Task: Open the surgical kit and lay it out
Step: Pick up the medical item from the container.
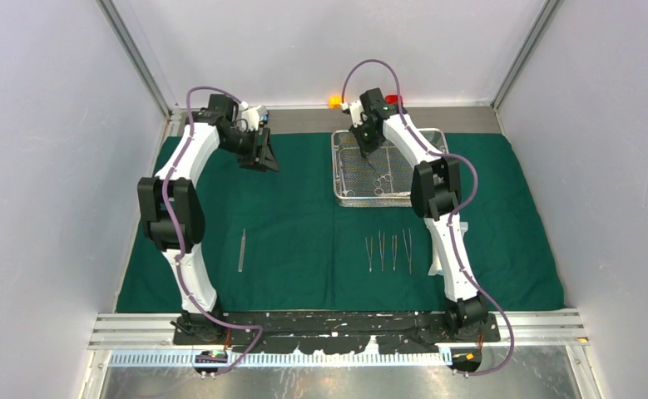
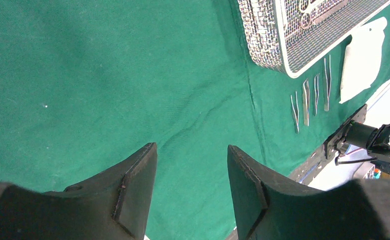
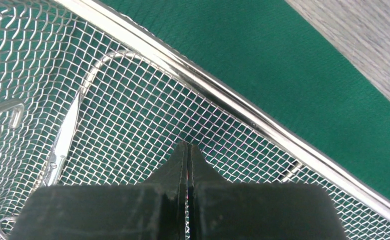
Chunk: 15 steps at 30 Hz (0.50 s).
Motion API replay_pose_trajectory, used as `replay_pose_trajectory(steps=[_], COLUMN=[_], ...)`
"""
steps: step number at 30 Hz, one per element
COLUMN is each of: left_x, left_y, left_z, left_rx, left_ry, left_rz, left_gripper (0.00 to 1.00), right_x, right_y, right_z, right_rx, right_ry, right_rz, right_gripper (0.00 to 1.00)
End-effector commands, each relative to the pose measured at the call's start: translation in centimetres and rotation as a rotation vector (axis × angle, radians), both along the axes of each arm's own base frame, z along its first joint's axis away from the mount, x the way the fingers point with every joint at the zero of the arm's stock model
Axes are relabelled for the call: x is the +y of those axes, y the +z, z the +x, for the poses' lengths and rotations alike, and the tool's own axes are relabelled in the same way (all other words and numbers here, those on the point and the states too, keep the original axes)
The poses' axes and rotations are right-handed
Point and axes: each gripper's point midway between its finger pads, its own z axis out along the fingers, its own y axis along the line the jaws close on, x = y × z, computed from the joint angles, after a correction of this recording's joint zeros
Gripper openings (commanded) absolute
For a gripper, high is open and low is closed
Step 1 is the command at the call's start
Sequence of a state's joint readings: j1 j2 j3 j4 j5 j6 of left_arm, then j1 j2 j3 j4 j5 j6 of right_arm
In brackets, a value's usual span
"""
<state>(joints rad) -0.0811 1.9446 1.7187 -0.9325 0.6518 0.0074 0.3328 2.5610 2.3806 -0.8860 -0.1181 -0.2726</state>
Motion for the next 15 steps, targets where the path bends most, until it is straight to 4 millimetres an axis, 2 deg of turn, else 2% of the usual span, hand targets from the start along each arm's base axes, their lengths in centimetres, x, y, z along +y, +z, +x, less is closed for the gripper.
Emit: replay_pose_trajectory(steps=[1, 7, 10, 15], left_x=[-0.4, -1.6, -3.4, -7.8], left_y=[0.9, 1.2, 1.8, 3.5], left_z=[0.2, 1.0, 1.6, 3.2], left_rx=[-0.026, -0.063, -0.124, -0.229], left_ry=[-0.016, -0.035, -0.08, -0.129], left_rz=[-0.014, -0.026, -0.062, -0.147], left_gripper=[0.56, 0.56, 0.55, 0.53], right_x=[-0.2, -0.1, 0.0, 0.0], right_y=[7.4, 11.8, 13.1, 13.9], right_z=[1.3, 1.2, 0.8, 0.3], right_rx=[-0.142, -0.211, -0.225, -0.228], right_ry=[-0.006, -0.017, -0.026, -0.033], right_rz=[0.015, 0.051, 0.072, 0.084], right_gripper=[0.0, 0.0, 0.0, 0.01])
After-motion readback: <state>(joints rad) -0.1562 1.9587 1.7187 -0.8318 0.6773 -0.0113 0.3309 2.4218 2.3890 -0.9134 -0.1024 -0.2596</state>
